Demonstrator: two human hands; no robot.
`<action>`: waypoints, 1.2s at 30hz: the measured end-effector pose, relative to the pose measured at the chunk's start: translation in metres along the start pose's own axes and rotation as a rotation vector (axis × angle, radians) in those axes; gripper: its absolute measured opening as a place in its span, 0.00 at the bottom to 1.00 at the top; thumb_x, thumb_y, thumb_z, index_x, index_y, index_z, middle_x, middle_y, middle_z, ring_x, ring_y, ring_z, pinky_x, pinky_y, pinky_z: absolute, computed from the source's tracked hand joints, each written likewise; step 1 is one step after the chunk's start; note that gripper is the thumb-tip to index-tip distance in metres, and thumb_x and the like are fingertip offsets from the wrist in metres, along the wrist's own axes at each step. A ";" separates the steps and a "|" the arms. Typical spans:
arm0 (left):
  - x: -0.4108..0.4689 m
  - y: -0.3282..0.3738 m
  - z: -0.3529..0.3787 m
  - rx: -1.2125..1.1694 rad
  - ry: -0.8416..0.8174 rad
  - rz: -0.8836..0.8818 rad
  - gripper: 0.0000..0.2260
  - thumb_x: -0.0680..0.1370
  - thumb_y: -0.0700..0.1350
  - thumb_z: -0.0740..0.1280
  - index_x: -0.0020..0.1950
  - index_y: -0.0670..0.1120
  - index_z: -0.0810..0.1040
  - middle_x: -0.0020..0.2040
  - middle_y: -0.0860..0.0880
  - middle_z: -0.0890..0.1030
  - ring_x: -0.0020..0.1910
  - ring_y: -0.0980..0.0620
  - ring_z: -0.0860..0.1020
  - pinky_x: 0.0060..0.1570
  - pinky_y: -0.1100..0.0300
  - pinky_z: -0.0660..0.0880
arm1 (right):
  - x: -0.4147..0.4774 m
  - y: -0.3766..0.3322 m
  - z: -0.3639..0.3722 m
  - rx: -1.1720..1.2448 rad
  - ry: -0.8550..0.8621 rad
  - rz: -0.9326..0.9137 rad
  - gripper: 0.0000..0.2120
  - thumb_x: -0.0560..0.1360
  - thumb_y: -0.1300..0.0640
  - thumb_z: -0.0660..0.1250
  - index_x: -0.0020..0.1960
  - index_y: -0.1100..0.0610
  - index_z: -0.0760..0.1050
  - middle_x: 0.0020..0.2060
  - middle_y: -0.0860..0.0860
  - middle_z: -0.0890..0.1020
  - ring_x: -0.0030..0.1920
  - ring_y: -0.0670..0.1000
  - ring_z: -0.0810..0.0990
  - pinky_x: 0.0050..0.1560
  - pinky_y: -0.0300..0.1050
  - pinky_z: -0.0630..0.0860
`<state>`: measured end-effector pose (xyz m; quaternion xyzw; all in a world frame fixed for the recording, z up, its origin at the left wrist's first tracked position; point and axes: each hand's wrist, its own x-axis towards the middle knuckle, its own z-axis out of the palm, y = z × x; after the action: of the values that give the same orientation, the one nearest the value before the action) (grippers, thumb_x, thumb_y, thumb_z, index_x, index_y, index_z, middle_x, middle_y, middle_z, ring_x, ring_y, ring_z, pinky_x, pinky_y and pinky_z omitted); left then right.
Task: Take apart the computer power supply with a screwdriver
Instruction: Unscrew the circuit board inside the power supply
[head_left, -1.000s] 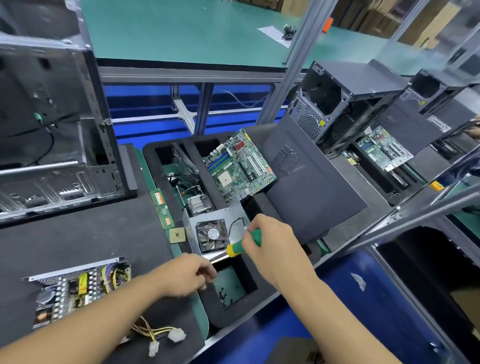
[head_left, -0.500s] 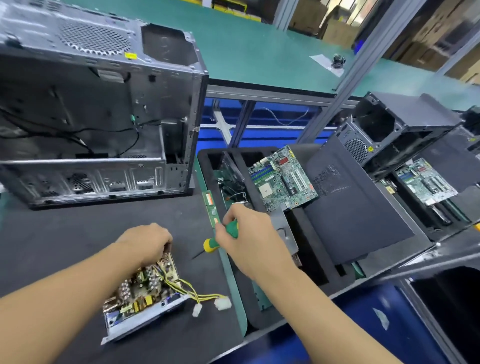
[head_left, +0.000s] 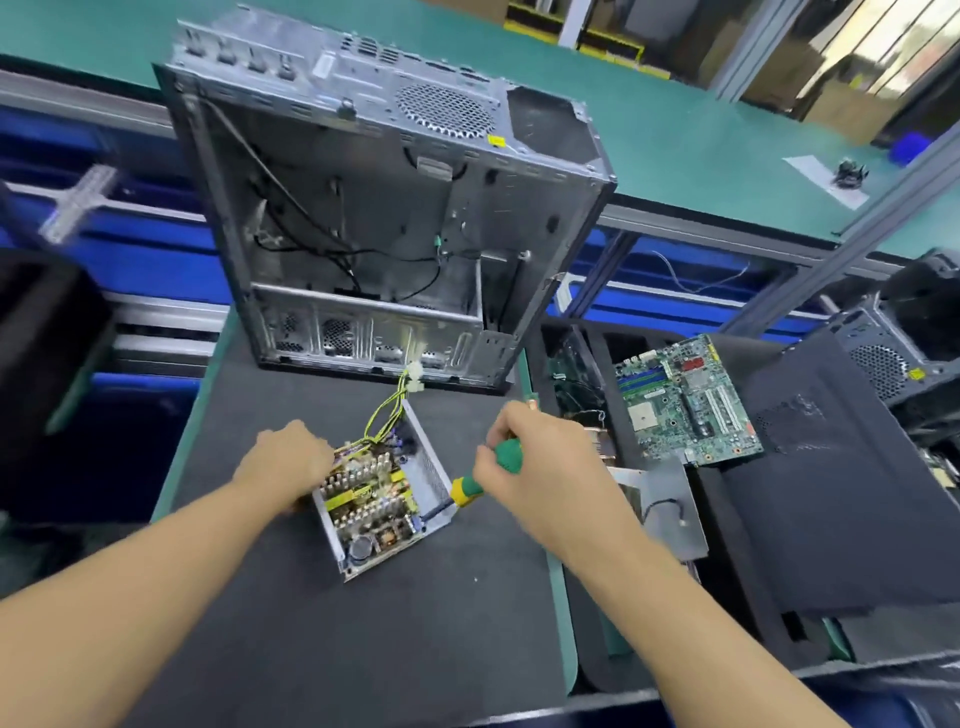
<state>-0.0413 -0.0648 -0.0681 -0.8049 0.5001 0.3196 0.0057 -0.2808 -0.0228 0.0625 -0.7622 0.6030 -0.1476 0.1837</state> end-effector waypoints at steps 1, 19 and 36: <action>-0.004 0.000 0.003 0.037 0.091 0.031 0.16 0.82 0.44 0.57 0.66 0.39 0.72 0.60 0.37 0.74 0.58 0.34 0.74 0.59 0.47 0.72 | 0.001 -0.001 0.004 -0.022 -0.024 -0.015 0.06 0.75 0.53 0.66 0.42 0.53 0.70 0.34 0.46 0.74 0.34 0.45 0.69 0.33 0.43 0.66; -0.024 0.029 0.068 0.801 0.078 0.864 0.20 0.77 0.62 0.61 0.69 0.61 0.73 0.65 0.55 0.73 0.65 0.47 0.68 0.62 0.50 0.63 | -0.003 0.028 0.065 -0.045 -0.172 0.017 0.08 0.79 0.53 0.62 0.45 0.50 0.63 0.43 0.46 0.70 0.41 0.54 0.73 0.44 0.52 0.72; -0.015 0.030 0.081 0.691 0.152 0.867 0.16 0.74 0.62 0.62 0.58 0.58 0.78 0.55 0.53 0.76 0.58 0.46 0.69 0.56 0.49 0.61 | 0.000 0.013 0.069 -0.306 -0.297 -0.044 0.14 0.83 0.45 0.55 0.54 0.56 0.66 0.49 0.49 0.70 0.39 0.50 0.66 0.37 0.42 0.60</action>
<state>-0.1110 -0.0407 -0.1152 -0.4978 0.8598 0.0513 0.1011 -0.2617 -0.0184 -0.0045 -0.8076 0.5677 0.0559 0.1494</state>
